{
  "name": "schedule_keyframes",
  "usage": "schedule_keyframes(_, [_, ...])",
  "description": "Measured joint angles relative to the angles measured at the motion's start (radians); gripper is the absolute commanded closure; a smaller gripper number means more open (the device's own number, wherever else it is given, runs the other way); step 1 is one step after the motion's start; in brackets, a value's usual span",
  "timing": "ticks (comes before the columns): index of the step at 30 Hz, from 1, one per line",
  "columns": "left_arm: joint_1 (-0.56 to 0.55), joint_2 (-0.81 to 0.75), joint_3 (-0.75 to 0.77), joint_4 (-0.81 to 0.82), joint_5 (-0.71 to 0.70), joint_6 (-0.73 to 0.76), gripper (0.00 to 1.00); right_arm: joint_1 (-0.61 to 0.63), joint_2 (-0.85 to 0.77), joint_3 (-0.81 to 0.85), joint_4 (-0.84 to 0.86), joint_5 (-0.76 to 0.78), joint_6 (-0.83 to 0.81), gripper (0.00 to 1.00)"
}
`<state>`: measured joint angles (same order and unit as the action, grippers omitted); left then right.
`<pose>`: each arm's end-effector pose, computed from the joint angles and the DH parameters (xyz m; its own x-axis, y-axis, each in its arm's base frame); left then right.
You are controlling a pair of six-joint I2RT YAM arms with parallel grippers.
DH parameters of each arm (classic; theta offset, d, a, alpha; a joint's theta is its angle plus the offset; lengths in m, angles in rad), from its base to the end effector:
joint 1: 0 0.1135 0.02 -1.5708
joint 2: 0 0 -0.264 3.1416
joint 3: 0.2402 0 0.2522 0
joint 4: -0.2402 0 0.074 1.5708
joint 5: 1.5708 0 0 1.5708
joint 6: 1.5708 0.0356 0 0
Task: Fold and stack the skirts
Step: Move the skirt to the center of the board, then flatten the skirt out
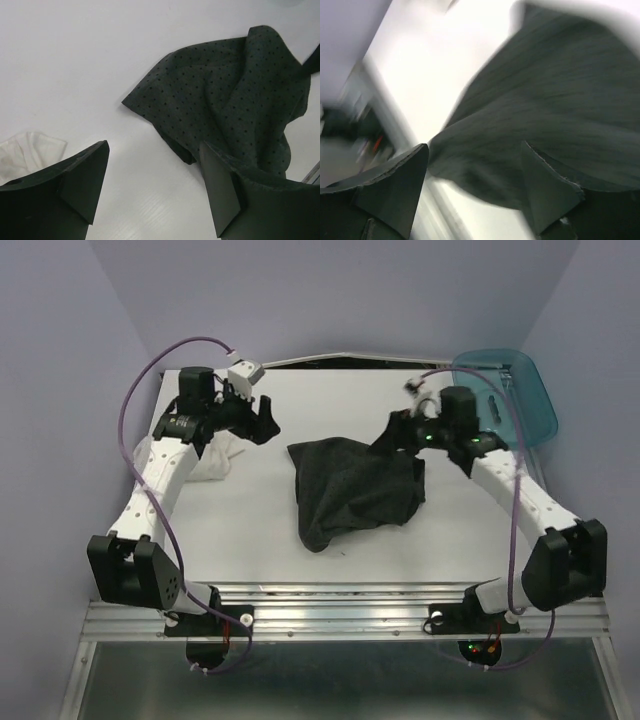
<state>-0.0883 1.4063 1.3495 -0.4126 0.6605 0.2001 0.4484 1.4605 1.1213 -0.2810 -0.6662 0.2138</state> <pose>0.3127 -0.0496 0.3737 -0.3194 0.1859 -0.9292 0.6920 0.7157 -0.0947 0.2832 0.1607 0.2917 -0.6803 -0.1422 -0.7190 -0.6648 0.5327 0.5237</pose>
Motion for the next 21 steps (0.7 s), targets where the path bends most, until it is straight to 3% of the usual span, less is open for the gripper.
schedule_keyframes(3, [-0.145, 0.0, 0.0, 0.006, -0.097, 0.061, 0.15, -0.279, -0.099, 0.042, -0.013, 0.002, -0.042, 0.2])
schedule_keyframes(6, [-0.333, 0.012, 0.003, 0.011, -0.208, 0.126, 0.15, -0.432, -0.141, 0.047, -0.068, 0.023, -0.1, 0.2])
schedule_keyframes(14, [-0.865, 0.236, 0.076, 0.027, -0.559, 0.362, 0.11, -0.546, 0.04, -0.011, -0.24, 0.143, -0.214, 0.31])
schedule_keyframes(21, [-1.122, 0.393, 0.076, 0.05, -0.728, 0.444, 0.08, -0.578, 0.138, -0.023, -0.292, 0.218, -0.251, 0.34])
